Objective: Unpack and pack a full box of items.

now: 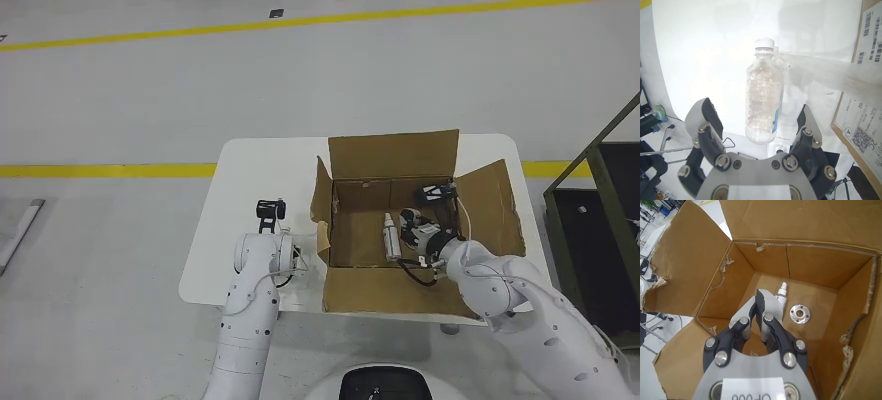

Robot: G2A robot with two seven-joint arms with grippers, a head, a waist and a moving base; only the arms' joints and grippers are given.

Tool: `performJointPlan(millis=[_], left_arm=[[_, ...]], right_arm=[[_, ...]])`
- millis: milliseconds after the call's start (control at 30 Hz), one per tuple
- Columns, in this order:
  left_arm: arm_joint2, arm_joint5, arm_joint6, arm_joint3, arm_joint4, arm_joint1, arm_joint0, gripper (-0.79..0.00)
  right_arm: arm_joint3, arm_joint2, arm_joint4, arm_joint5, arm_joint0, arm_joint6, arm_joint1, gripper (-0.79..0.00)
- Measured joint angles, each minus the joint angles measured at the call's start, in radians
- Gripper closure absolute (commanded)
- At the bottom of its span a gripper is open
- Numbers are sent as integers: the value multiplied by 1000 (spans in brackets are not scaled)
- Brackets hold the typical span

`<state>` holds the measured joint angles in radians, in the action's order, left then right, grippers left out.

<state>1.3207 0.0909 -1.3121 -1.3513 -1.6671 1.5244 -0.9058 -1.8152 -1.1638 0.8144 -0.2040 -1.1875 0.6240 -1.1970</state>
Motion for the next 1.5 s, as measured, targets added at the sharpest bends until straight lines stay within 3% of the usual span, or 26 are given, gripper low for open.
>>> performJointPlan(millis=[267, 600, 867, 1233, 1367, 1500], left_arm=[[0, 0, 0, 0, 0, 0, 0, -785], [0, 0, 0, 0, 0, 0, 0, -785], [0, 0, 0, 0, 0, 0, 0, -785], [0, 0, 0, 0, 0, 0, 0, -785], [0, 0, 0, 0, 0, 0, 0, -785], [0, 0, 0, 0, 0, 0, 0, -785]], right_arm=[[43, 15, 2, -42, 30, -20, -9, 0], [363, 245, 41, -377, 366, 183, -93, 0], [610, 392, -10, -515, 530, 258, -175, 0], [617, 392, -17, -519, 535, 253, -178, 0], [642, 407, 7, -466, 525, 247, -179, 0], [671, 424, 9, -432, 514, 237, -191, -219]])
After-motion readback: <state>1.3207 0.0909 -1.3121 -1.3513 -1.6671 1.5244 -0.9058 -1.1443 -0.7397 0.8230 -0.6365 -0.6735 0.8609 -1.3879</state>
